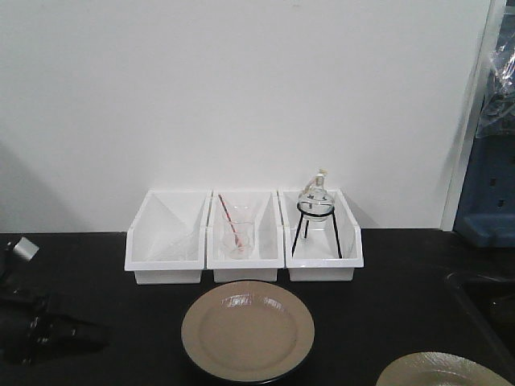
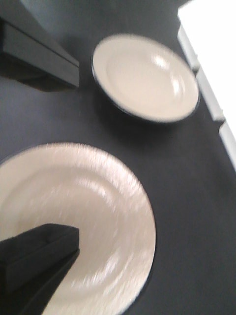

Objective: Arrange circular plates on left workspace
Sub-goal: 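Release the plate and withdraw the left gripper, then reach the right gripper to the other tan plate and grip its rim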

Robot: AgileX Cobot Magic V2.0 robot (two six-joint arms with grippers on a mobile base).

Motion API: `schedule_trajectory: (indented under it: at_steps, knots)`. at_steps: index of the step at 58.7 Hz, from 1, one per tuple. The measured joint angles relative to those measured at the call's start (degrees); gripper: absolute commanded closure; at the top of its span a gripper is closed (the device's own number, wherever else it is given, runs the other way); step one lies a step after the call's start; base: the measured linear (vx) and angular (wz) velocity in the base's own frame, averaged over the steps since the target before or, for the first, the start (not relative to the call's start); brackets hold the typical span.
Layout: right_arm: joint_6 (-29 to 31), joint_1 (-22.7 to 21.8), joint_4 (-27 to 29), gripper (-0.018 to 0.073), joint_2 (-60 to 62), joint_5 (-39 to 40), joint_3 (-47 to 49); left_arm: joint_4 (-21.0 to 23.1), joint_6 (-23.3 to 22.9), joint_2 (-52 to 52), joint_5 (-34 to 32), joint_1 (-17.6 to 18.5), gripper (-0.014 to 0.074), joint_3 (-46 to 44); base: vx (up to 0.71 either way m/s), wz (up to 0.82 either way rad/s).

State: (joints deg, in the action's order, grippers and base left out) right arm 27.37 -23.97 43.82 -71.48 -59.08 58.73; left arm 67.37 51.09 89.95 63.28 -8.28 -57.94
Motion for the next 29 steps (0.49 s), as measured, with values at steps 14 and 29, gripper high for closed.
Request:
schedule_trajectory:
  at_steps: [14, 29]
  knots:
    - [-1.64, -0.05, -4.62, -0.0034, -7.1, 3.38, 0.0, -5.1, 1.38, -14.44, -0.84, 0.0, 0.0598, 12.97, 0.0, 0.0]
    - [4.4, -3.1, 1.14, -0.0034, -16.86, 1.96, 0.0, -6.99, 1.49, -26.34, -5.16, 0.0, 0.0597, 22.64, 0.0, 0.0]
